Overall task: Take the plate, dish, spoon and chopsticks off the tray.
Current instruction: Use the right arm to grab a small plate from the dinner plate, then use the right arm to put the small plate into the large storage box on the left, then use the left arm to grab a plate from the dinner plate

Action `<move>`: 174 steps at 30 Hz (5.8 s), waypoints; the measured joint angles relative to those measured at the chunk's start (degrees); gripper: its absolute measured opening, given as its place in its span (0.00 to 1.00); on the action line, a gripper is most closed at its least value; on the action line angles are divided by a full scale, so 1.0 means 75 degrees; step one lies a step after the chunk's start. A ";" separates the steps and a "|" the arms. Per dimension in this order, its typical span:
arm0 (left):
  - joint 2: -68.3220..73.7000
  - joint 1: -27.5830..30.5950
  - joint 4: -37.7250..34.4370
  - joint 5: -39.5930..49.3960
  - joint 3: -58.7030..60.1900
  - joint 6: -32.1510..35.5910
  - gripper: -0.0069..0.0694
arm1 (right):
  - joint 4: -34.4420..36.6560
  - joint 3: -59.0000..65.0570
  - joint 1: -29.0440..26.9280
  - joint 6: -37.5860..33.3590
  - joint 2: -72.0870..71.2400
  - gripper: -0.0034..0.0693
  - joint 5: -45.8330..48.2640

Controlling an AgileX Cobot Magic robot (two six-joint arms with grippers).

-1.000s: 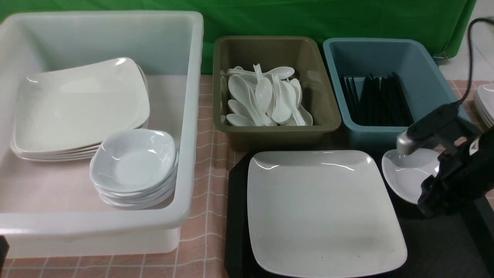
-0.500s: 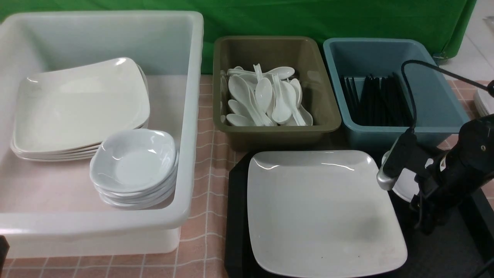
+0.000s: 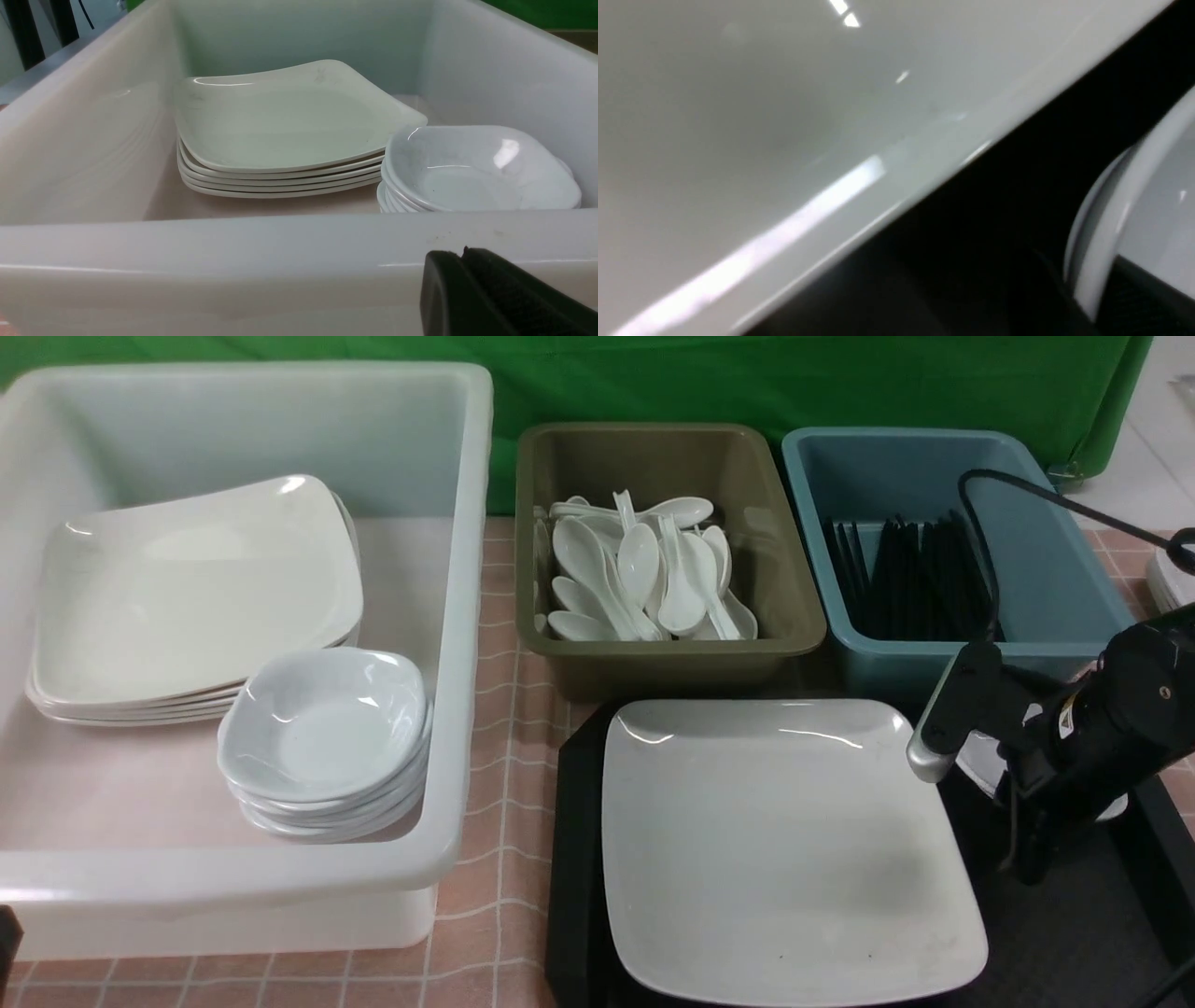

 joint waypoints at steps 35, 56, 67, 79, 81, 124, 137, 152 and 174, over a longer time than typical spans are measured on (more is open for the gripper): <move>0.0000 0.0000 0.0000 0.0000 0.0000 0.0000 0.12 | 0.3225 -0.7561 0.5641 -0.0305 0.2542 0.15 0.1645; 0.0000 0.0000 0.0000 0.0000 0.0000 0.0000 0.12 | 0.2919 -0.9042 0.5644 0.0215 0.3378 0.59 0.3141; 0.0000 0.0000 0.0000 0.0000 0.0000 0.0000 0.12 | 0.2582 -0.9849 0.5643 0.1316 0.1504 0.37 0.5569; 0.0000 0.0000 0.0000 0.0000 0.0000 0.0000 0.12 | 0.0883 -0.7052 0.4125 0.3768 -0.2486 0.09 0.5569; 0.0000 0.0000 0.0000 0.0000 0.0000 0.0000 0.12 | 0.0878 -0.5613 0.3753 0.4136 -0.3393 0.09 0.5569; 0.1448 0.0000 -0.5504 0.2004 -0.3748 -0.2175 0.12 | 0.1058 0.3723 0.2656 0.5630 -0.8591 0.09 0.2579; 0.7823 -0.1006 -0.6722 0.7256 -0.7076 0.0844 0.12 | 0.1020 0.3723 0.2656 0.5468 -0.8591 0.09 0.2558; 1.1657 -0.6852 -0.3106 0.4191 -0.7270 -0.3897 0.38 | 0.1020 0.3723 0.2656 0.5484 -0.8591 0.09 0.2558; 1.4000 -0.6859 -0.1305 0.3449 -0.8309 -0.5042 0.64 | 0.1020 0.3723 0.2656 0.5491 -0.8591 0.12 0.2558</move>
